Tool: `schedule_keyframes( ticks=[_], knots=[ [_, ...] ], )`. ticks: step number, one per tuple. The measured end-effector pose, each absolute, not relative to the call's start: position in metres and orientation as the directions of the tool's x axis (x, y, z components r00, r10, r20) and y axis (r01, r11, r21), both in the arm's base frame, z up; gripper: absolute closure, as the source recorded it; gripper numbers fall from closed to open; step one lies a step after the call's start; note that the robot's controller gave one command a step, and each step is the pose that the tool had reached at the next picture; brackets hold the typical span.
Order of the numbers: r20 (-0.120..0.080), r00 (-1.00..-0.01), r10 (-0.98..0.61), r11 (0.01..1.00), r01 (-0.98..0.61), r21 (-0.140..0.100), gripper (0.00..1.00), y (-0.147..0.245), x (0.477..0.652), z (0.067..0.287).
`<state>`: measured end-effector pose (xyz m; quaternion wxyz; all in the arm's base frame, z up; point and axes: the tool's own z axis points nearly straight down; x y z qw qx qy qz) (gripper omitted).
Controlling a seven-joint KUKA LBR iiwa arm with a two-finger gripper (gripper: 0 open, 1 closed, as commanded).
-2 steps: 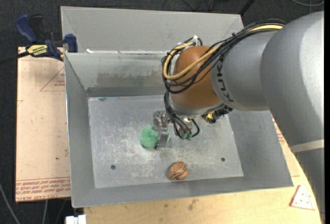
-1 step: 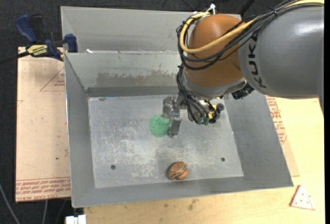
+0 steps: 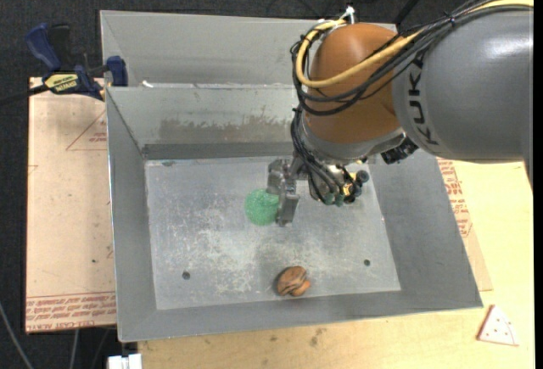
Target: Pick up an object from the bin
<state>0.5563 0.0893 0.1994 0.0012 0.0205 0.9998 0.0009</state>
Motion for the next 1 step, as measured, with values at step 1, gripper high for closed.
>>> schedule_keyframes(
  ticks=[1],
  knots=[
    [0.006, -0.999, 0.039, 0.999, 0.039, 0.001, 1.00, 0.0843, 0.5533, 0.2383]
  ],
)
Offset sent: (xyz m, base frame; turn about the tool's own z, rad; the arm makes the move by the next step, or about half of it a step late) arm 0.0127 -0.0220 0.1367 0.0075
